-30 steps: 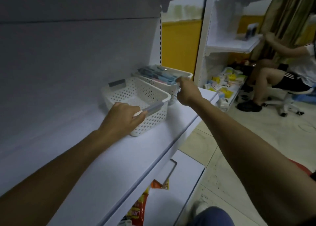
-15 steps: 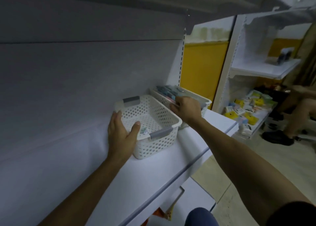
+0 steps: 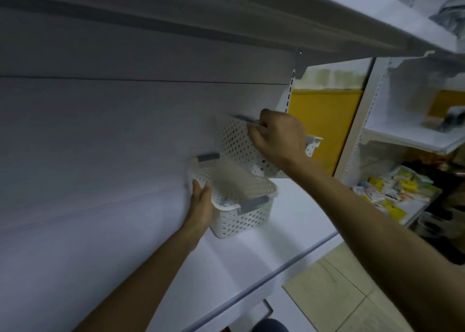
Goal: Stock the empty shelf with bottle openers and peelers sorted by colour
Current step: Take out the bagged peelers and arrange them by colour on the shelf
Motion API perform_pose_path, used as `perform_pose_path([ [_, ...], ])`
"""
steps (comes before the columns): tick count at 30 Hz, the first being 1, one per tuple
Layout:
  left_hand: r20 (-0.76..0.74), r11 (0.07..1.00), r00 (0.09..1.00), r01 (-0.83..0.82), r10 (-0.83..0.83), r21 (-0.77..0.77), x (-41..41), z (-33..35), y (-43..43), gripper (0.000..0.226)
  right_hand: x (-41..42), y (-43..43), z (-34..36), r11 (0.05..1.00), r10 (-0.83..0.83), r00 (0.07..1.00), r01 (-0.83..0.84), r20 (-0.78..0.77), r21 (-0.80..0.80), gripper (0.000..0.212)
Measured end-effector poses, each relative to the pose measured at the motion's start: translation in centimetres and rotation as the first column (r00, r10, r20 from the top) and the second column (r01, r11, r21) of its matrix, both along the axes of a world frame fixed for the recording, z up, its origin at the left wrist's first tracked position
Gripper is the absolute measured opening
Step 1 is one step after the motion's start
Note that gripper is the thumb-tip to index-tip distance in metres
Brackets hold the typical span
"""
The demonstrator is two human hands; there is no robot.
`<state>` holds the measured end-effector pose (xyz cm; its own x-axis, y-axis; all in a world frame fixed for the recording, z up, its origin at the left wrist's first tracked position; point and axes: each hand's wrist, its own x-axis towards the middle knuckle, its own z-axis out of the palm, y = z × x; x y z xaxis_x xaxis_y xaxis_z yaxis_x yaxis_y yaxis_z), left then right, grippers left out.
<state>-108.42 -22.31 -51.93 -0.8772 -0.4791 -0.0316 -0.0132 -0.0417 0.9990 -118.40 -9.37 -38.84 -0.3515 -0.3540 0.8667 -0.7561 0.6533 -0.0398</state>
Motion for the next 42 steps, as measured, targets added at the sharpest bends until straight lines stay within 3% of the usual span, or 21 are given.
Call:
perform_pose_path([
  [5,0.005,0.994,1.000,0.013,-0.014,0.110,0.4,0.0,-0.4,0.065,2.6,-2.8,-5.6,0.990,0.109,0.978,-0.090,-0.178,0.110,0.024],
  [10,-0.061,0.971,0.998,0.040,-0.026,0.235,0.5,1.0,-0.4,0.047,3.3,-4.4,-6.3,0.990,0.139,0.945,-0.129,-0.295,0.054,0.026],
  [12,-0.074,0.965,0.997,0.029,-0.010,0.261,0.3,0.9,-0.8,0.050,3.8,-5.1,-6.7,0.985,0.173,0.940,-0.169,-0.294,0.041,0.024],
  [18,-0.004,0.953,1.000,-0.028,0.030,0.301,0.4,0.5,-2.4,0.056,4.3,-4.8,-8.0,0.986,0.151,0.975,-0.136,-0.166,0.100,0.031],
  [21,0.124,0.980,0.992,-0.008,-0.017,0.199,0.2,0.9,-2.3,0.071,4.0,-3.5,-7.9,0.969,0.182,0.982,-0.187,0.046,0.159,0.050],
  [24,0.234,0.991,0.970,0.044,-0.073,0.129,-0.2,1.5,-1.7,0.058,4.4,-1.2,-10.2,0.984,0.177,0.948,-0.175,0.265,-0.032,0.053],
  [26,0.233,0.985,0.970,0.033,-0.072,0.168,-0.8,1.6,-1.5,0.038,4.5,0.4,-12.5,0.980,0.099,0.951,-0.042,0.292,-0.193,0.051],
  [27,0.236,0.984,0.969,0.032,-0.073,0.173,-1.0,1.7,-1.6,0.031,4.6,1.1,-13.5,0.934,0.079,0.924,0.062,0.373,-0.352,0.058],
  [28,0.231,0.982,0.969,0.041,-0.084,0.183,-1.2,1.6,-1.7,0.028,4.9,1.4,-14.1,0.832,0.150,0.836,0.181,0.527,-0.524,0.076],
  [29,0.220,0.978,0.971,0.051,-0.096,0.201,-1.2,1.4,-2.0,0.028,5.2,1.4,-14.5,0.702,0.319,0.664,0.315,0.677,-0.639,0.097],
  [30,0.206,0.972,0.973,0.058,-0.107,0.230,-1.1,1.2,-2.3,0.029,5.6,1.1,-14.6,0.604,0.524,0.438,0.413,0.731,-0.681,0.115],
  [31,0.188,0.962,0.975,0.065,-0.117,0.266,-0.8,1.0,-2.6,0.031,5.9,0.6,-14.5,0.545,0.674,0.256,0.461,0.693,-0.700,0.126],
  [32,0.148,0.946,0.980,0.081,-0.134,0.315,-0.6,0.5,-3.0,0.032,5.9,0.1,-14.2,0.526,0.751,0.141,0.462,0.645,-0.714,0.130],
  [33,0.114,0.930,0.982,0.103,-0.152,0.353,-0.1,0.1,-3.1,0.034,5.7,-0.3,-13.7,0.515,0.788,0.095,0.439,0.609,-0.736,0.128],
  [35,0.080,0.942,0.990,0.084,-0.116,0.325,0.8,-0.6,-3.2,0.037,5.4,-1.3,-12.6,0.509,0.793,0.122,0.404,0.596,-0.760,0.108],
  [36,0.075,0.974,0.996,0.032,-0.050,0.225,0.8,-0.8,-3.6,0.043,5.4,-1.8,-12.3,0.533,0.762,0.168,0.388,0.626,-0.752,0.099],
  [38,0.053,0.987,0.985,-0.164,0.163,0.008,1.2,-0.8,-4.4,0.060,5.9,-2.7,-12.6,0.639,0.603,0.362,0.315,0.711,-0.702,0.097],
  [40,0.003,0.975,0.985,-0.173,0.175,0.142,1.8,-0.2,-5.1,0.063,7.5,-3.5,-12.8,0.788,0.409,0.635,0.117,0.655,-0.605,0.104],
  [42,0.011,0.941,0.998,-0.060,0.060,0.334,2.3,0.9,-4.8,0.064,8.7,-4.0,-13.4,0.883,0.309,0.776,-0.019,0.550,-0.469,0.106],
])
